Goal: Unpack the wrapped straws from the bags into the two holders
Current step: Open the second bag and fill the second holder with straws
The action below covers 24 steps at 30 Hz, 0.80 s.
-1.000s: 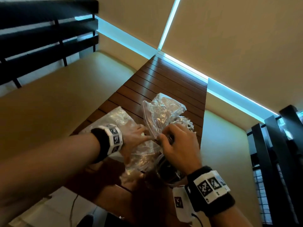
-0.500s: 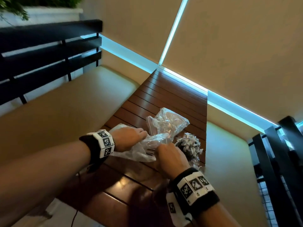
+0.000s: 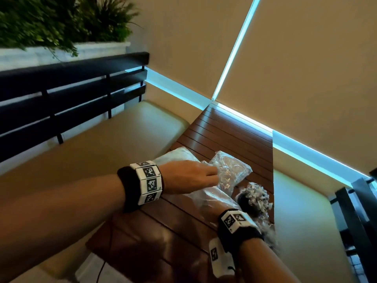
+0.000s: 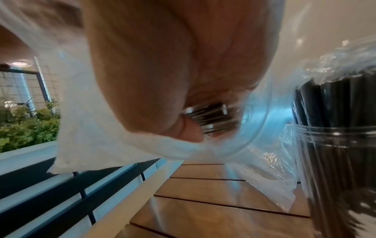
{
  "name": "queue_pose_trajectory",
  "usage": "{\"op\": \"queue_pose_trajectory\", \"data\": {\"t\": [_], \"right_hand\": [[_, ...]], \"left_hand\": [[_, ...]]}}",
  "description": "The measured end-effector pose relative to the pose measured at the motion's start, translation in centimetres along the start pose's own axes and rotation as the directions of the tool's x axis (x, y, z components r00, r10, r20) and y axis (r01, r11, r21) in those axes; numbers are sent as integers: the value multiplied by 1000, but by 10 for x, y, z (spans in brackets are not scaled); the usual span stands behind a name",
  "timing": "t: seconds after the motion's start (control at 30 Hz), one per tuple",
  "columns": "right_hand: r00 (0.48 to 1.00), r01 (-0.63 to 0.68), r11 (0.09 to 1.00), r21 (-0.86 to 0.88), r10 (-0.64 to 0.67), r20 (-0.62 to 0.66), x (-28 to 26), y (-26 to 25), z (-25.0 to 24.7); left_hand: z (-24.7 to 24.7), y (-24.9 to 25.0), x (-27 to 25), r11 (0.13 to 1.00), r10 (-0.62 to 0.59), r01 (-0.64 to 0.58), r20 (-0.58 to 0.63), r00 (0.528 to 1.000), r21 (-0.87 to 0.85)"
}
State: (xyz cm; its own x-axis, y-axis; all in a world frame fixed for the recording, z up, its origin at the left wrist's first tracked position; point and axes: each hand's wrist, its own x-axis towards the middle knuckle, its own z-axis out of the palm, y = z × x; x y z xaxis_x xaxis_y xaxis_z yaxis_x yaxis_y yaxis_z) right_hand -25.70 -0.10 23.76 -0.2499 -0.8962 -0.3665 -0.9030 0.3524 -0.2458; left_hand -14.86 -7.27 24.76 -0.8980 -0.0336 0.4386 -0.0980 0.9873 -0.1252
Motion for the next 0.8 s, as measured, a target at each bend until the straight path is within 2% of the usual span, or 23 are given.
{"op": "queue_pose_trajectory", "data": {"t": [0.03, 0.07, 0.1, 0.17, 0.2, 0.23, 0.27, 0.3, 0.37, 0.43, 0.47, 0.5, 0.53, 0.57, 0.6, 0.63, 0.7, 0.8], "right_hand": [[999, 38, 999, 2, -38, -15, 2, -9, -4], [995, -62, 997, -38, 58, -82, 8, -36, -8], [972, -175, 985, 9, 174, -157, 9, -66, -7], [903, -366, 907, 208, 400, -157, 1, -114, -15], [859, -425, 869, 252, 475, -190, -3, -114, -16], [811, -450, 842, 298, 525, -258, -4, -120, -15], [798, -463, 844, 269, 530, -288, -8, -119, -16], [818, -449, 866, 222, 498, -289, -7, -112, -17], [891, -341, 926, 160, 373, -257, 1, -110, -15], [941, -270, 962, -33, 257, -219, 7, -90, -26], [957, -261, 960, -98, 245, -155, 1, -72, -31], [969, -229, 936, -269, 192, -158, -2, -56, -28], [974, -90, 940, -330, 13, -227, 6, -39, -23], [987, 79, 945, -316, -119, -110, 11, -10, -27], [989, 132, 957, -259, -143, -23, 11, 9, -33], [989, 124, 968, -217, -138, -50, 11, 21, -41], [975, 133, 950, -281, -177, -137, 14, 35, -51], [984, 47, 959, -279, -91, -150, 14, 64, -67]], "left_hand": [[-5, 0, 0, 1000, 9, -9, -14, 1000, 8], [-9, 0, 1, 1000, 21, -21, -10, 1000, 17], [-12, 0, 0, 999, 33, -33, 4, 999, 28], [-15, -1, -3, 997, 52, -52, 11, 999, 58], [-16, -1, -4, 996, 58, -59, 7, 998, 68], [-16, 0, -5, 995, 62, -62, -1, 998, 80], [-17, 0, -6, 994, 62, -60, -14, 998, 94], [-18, 1, -7, 993, 60, -57, -21, 998, 105], [-20, 0, -7, 990, 55, -52, -18, 998, 134], [-21, -5, -8, 987, 25, -22, -12, 1000, 162], [-20, -8, -9, 984, -3, 5, -11, 1000, 179], [-18, -12, -11, 979, -43, 43, -5, 999, 200], [-14, -16, -12, 974, -93, 90, 6, 996, 207], [-11, -18, -14, 970, -155, 146, 33, 987, 193], [-8, -20, -14, 962, -229, 215, 67, 971, 171], [-4, -21, -14, 943, -313, 297, 100, 944, 147], [5, -24, -11, 877, -480, 471, 134, 867, 93], [16, -31, -1, 748, -658, 663, 157, 737, 19]]}}
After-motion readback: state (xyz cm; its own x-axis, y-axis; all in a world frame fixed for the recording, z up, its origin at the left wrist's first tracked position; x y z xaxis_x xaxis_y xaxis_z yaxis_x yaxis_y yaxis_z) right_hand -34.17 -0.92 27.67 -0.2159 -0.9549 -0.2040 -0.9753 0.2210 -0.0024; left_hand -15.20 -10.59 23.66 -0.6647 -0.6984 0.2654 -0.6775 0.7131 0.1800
